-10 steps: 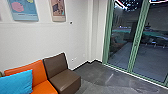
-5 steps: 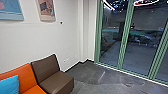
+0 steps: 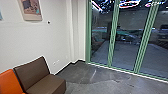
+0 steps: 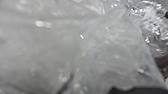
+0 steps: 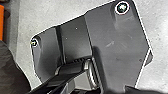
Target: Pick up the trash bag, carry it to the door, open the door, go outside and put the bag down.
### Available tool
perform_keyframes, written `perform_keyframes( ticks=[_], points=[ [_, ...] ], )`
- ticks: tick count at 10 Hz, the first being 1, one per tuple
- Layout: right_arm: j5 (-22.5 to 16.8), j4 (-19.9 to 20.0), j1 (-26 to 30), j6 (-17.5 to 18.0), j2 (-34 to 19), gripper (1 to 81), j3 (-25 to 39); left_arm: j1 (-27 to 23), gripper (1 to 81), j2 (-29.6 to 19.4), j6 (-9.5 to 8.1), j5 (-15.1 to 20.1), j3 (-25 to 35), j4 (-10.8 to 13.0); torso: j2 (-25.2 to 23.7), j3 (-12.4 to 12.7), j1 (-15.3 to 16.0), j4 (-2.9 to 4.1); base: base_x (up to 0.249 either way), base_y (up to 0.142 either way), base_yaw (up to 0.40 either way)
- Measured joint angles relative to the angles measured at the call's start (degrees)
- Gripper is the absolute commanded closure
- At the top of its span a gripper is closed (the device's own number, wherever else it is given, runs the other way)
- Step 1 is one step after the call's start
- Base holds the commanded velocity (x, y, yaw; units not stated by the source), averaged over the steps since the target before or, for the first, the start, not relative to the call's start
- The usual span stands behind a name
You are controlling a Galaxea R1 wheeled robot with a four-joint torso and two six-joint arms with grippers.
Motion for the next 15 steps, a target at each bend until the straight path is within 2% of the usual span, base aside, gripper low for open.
perform_keyframes(
  ticks=[15],
  points=[
    [0.00, -0.02, -0.13, 0.00, 0.16, 1.0, 0.00, 0.01, 81.1, 0.66, 0.00, 0.00, -0.50, 0.02, 0.00, 0.00, 0.00, 0.00, 0.000, 0.000, -0.324]
  ],
)
